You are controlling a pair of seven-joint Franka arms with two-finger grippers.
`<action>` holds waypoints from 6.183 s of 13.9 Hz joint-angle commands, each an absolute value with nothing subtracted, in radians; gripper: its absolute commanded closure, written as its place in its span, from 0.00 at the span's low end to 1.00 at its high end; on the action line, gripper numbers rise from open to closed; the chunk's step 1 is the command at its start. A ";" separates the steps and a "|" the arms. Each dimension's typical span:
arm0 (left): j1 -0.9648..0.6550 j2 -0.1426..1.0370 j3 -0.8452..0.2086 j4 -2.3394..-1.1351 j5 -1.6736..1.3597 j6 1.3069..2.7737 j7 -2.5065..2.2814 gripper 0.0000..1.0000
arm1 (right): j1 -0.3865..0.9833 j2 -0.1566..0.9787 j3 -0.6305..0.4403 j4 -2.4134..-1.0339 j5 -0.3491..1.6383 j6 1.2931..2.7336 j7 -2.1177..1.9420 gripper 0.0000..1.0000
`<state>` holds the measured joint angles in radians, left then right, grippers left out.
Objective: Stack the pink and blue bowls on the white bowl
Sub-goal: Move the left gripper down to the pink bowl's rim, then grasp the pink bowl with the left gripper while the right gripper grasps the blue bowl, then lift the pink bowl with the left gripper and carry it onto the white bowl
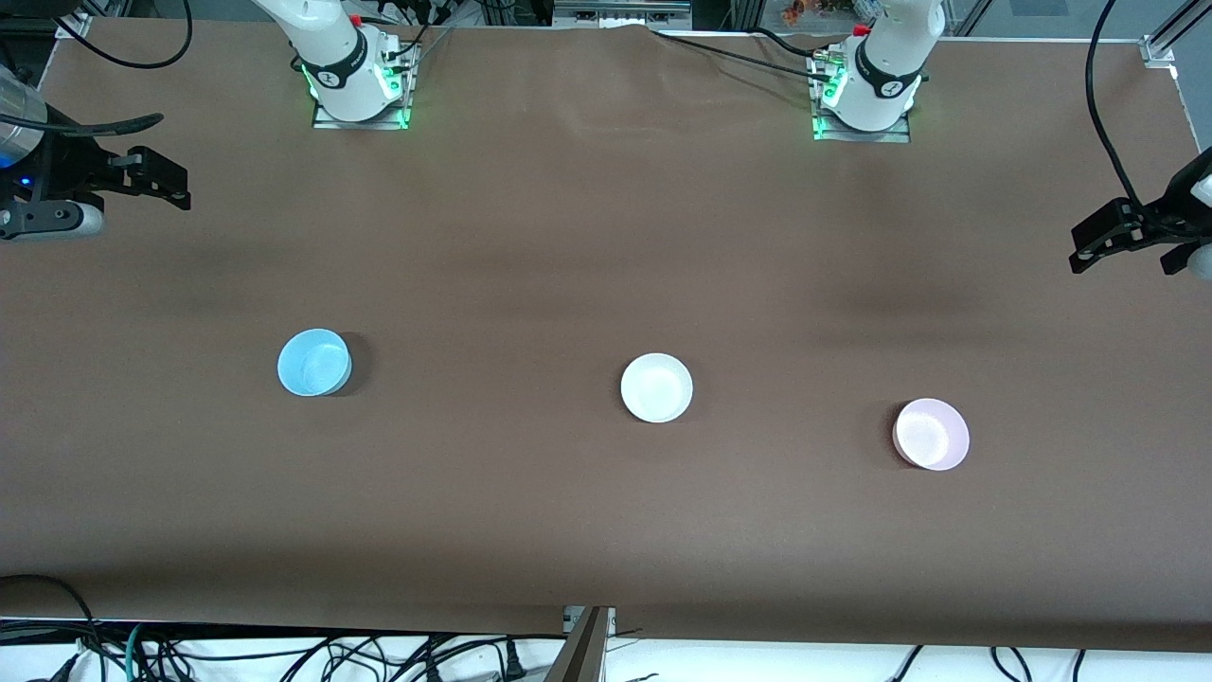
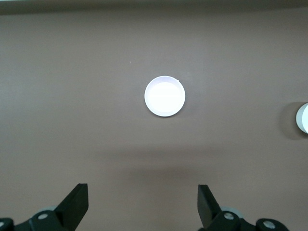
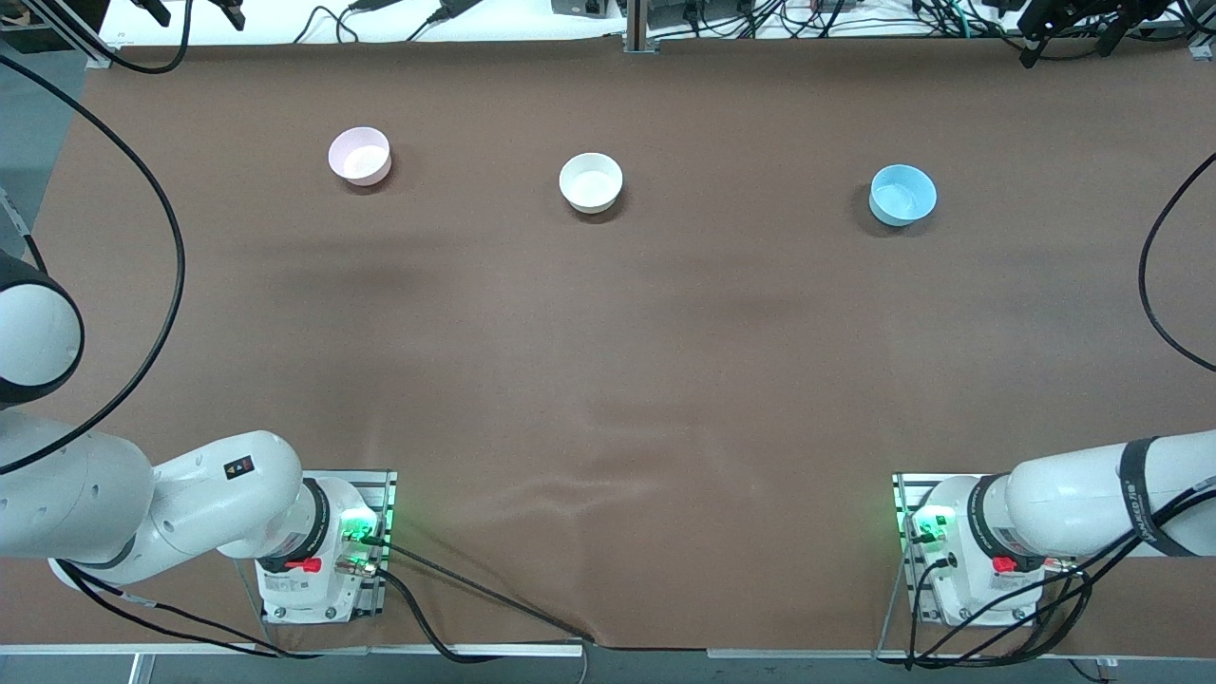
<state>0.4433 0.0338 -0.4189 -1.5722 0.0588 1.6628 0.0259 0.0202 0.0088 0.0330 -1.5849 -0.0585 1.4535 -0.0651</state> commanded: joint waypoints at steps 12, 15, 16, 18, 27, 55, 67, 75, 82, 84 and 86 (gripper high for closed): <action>0.514 0.326 -0.413 -1.545 0.034 1.801 0.037 0.00 | 0.018 0.020 0.035 -1.562 -0.057 1.450 -0.066 0.00; 0.526 0.426 -0.410 -1.555 0.038 1.906 0.035 0.00 | 0.018 0.020 0.035 -1.562 -0.057 1.450 -0.066 0.00; 0.526 0.460 -0.410 -1.558 0.043 1.951 0.035 0.00 | 0.018 0.020 0.035 -1.562 -0.058 1.450 -0.066 0.00; 0.525 0.530 -0.410 -1.568 0.101 2.041 0.034 0.00 | 0.017 0.020 0.035 -1.562 -0.058 1.451 -0.069 0.00; 0.514 0.650 -0.407 -1.652 0.146 2.321 -0.006 0.00 | 0.012 0.067 0.032 -1.563 -0.058 1.489 -0.071 0.00; 0.486 0.693 -0.410 -1.724 0.388 2.408 -0.229 0.53 | -0.061 0.540 0.031 -1.715 -0.040 2.172 -0.060 0.00; 0.495 0.690 -0.411 -1.724 0.387 2.408 -0.195 0.71 | -0.066 0.541 0.032 -1.881 -0.015 2.362 -0.031 0.00; 0.488 0.693 -0.411 -1.724 0.387 2.408 -0.196 0.94 | -0.077 0.540 0.032 -1.908 0.020 2.373 -0.031 0.00; 0.479 0.695 -0.411 -1.715 0.387 2.414 -0.199 1.00 | -0.101 0.537 0.034 -1.922 0.063 2.373 -0.044 0.00; 0.477 0.692 -0.417 -1.709 0.380 2.413 -0.210 1.00 | -0.107 0.537 0.034 -1.922 0.083 2.373 -0.049 0.00; 0.479 0.684 -0.446 -1.704 0.368 2.411 -0.250 1.00 | -0.109 0.538 0.032 -1.924 0.112 2.373 -0.067 0.00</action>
<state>0.4836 0.7012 -0.4248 -1.7039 0.3556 2.4115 -0.2119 -0.0948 0.5646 0.0234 -1.8866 0.0772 2.3526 -0.0404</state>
